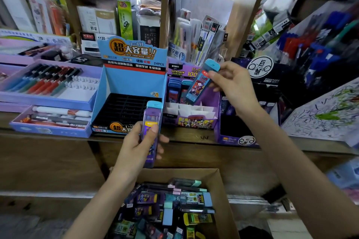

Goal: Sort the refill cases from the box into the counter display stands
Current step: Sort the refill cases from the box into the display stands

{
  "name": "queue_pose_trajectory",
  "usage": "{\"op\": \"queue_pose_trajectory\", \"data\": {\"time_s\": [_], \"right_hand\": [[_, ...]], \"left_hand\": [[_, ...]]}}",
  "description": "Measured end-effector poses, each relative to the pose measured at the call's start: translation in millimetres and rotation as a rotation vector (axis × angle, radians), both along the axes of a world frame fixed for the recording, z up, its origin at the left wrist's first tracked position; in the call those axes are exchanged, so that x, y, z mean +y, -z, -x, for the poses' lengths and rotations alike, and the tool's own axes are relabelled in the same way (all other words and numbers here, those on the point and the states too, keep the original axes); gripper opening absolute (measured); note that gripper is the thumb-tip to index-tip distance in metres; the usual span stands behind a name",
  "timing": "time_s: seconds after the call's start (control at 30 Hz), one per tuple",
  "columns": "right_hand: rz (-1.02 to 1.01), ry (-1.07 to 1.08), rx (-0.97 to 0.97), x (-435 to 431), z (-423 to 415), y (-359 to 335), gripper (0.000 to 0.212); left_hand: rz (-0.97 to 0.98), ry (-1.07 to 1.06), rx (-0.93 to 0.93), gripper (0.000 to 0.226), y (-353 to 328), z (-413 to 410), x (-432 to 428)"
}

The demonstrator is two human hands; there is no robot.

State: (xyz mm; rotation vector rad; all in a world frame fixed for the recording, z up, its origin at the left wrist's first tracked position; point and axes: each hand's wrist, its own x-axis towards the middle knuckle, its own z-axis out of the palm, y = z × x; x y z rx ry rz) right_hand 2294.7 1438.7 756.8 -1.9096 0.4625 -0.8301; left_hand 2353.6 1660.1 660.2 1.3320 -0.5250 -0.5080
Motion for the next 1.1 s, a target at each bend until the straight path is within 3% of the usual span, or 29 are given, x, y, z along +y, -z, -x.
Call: {"op": "queue_pose_trajectory", "data": {"time_s": [0.1,0.27,0.57,0.63,0.7,0.77,0.87,0.97,1.1], "right_hand": [[0.184,0.037,0.045,-7.0,-14.0,9.1,0.006],[0.252,0.014,0.075,-10.3,-32.0,30.2,0.009],[0.350,0.017,0.390,-9.7,-46.4,51.7,0.022],[0.455,0.063,0.513,-5.7,-41.6,46.9,0.030],[0.561,0.134,0.516,2.5,-30.9,39.6,0.035],[0.462,0.082,0.371,18.7,-15.2,29.9,0.034],[0.083,-0.185,0.276,48.4,3.5,20.6,0.026],[-0.041,-0.321,0.304,62.2,9.2,28.2,0.025],[-0.144,-0.360,0.275,49.4,14.3,30.0,0.005]], "left_hand": [[-0.002,-0.006,-0.005,0.029,0.2,0.8,1.1],[-0.003,-0.009,0.000,0.029,-0.1,1.3,3.2],[-0.020,-0.006,0.001,0.031,-2.8,2.9,3.3],[-0.014,0.005,-0.008,0.032,-3.2,3.9,1.1],[-0.007,0.021,-0.019,0.032,-4.4,4.7,-2.1],[-0.005,0.046,-0.024,0.033,-5.7,6.4,-7.5],[-0.003,0.065,-0.024,0.034,-7.5,11.3,-18.7],[0.011,0.098,-0.042,0.036,-10.0,18.0,-29.5],[-0.019,0.122,-0.037,0.035,-11.2,22.1,-38.1]]}}
